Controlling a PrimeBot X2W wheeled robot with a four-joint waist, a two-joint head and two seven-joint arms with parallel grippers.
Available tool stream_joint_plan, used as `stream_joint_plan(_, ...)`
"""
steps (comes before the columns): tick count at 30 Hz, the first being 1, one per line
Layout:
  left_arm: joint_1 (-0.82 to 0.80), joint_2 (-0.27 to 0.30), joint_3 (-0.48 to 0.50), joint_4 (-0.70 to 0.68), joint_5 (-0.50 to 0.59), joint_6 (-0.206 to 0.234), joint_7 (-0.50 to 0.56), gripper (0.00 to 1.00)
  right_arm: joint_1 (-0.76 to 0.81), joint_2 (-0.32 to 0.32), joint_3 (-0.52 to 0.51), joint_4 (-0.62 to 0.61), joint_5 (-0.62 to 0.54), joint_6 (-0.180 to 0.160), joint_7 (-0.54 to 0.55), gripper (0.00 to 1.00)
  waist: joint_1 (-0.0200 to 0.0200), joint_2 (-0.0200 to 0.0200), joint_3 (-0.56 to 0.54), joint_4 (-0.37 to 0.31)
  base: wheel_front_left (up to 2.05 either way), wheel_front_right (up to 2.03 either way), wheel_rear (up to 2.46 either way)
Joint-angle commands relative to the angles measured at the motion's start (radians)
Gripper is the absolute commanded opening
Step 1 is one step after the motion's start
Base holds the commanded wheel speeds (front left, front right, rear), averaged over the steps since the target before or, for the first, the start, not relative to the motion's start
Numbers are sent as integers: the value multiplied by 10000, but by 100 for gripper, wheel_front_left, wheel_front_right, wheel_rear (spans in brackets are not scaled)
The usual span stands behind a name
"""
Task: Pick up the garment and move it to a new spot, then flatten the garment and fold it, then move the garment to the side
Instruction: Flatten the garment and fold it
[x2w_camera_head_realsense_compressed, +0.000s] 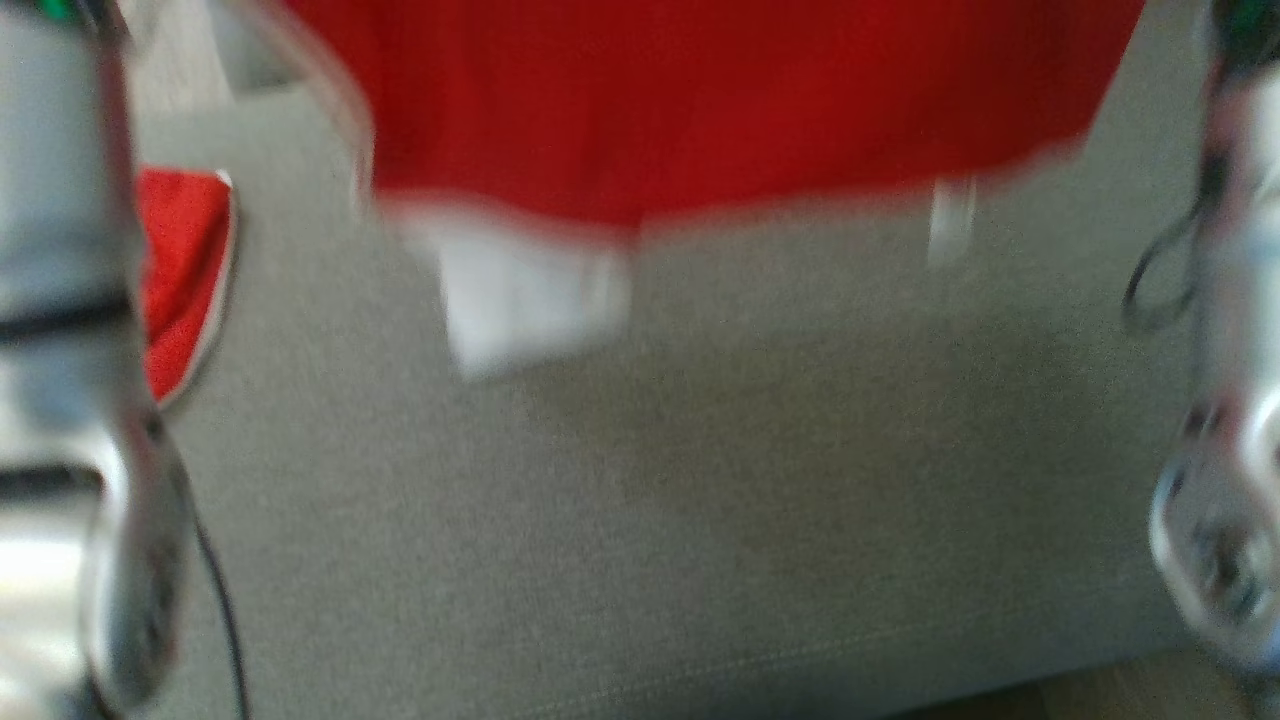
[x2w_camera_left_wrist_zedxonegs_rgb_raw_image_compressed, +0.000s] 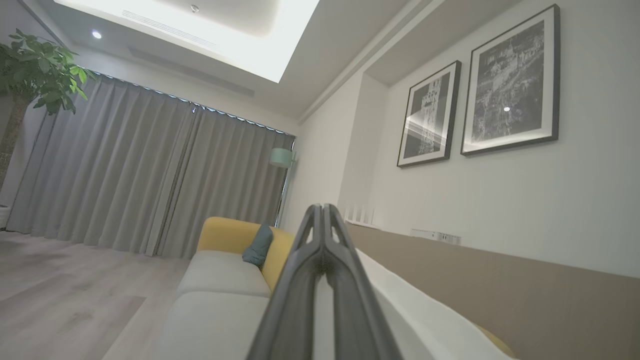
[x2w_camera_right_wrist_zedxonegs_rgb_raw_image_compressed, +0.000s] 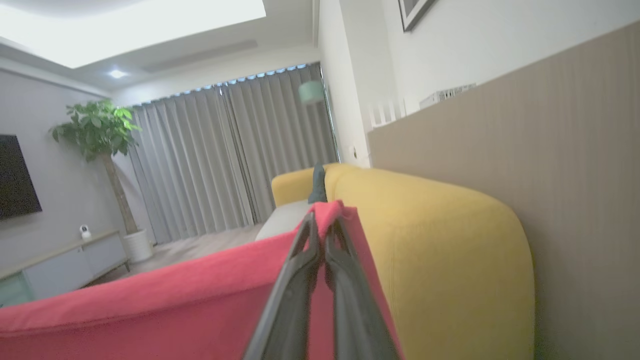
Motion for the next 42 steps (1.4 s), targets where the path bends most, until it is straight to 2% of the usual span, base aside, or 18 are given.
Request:
stream_joint_plan(1, -1643, 512, 178, 377, 206, -67, -474, 0, -1572, 192, -98, 409, -169, -9, -856, 0, 0, 0, 1366, 193, 0, 0, 0)
stream_joint_plan(4, -3133, 454, 70, 1367, 400, -215, -1235, 0, -2876, 198, -531, 1530, -446, -9, -2146, 0, 0, 0, 1898, 380, 0, 0, 0)
stream_joint_plan(5, -3133, 454, 70, 1367, 400, -215, -1235, 0, -2876, 198, -531, 1530, -446, -9, -2146, 0, 0, 0, 1898, 380, 0, 0, 0)
stream_joint_plan(9, -4281, 252, 115, 2269, 443, -448, -1664, 0, -4007, 201, -999, 2780, -571, -9, -3605, 0, 0, 0, 2376, 601, 0, 0, 0)
stream_joint_plan(13, -4186, 88, -7, 2476, 611, -870, -1730, 0, -4163, 195, -1005, 3765, -253, -9, -4132, 0, 0, 0, 2746, 784, 0, 0, 0)
stream_joint_plan(17, -3196, -84, -150, 2438, 776, -1117, -1735, 0, -3754, 93, -1075, 4683, 234, -9, -4243, 0, 0, 0, 3070, 1039, 0, 0, 0)
stream_joint_plan(24, -611, 76, -628, 2746, 874, -1299, -1737, 0, -2259, -239, -530, 6305, 412, -9, -3980, 0, 0, 0, 2883, 1336, 0, 0, 0)
stream_joint_plan(28, 921, 286, -1268, 2817, 650, -1314, -1737, 0, -1318, -412, -126, 6804, 475, -9, -3428, 0, 0, 0, 2416, 1491, 0, 0, 0)
stream_joint_plan(36, 3419, 1269, -3048, 2743, -359, -1317, -1737, 0, 526, -720, 1065, 7090, 543, -9, -1866, 0, 0, 0, 1193, 1666, 0, 0, 0)
stream_joint_plan(42, 4702, 2101, -4634, 2313, -1122, -1318, -1483, 0, 1513, -962, 2082, 6987, 694, -9, -1284, 0, 0, 0, 398, 1693, 0, 0, 0)
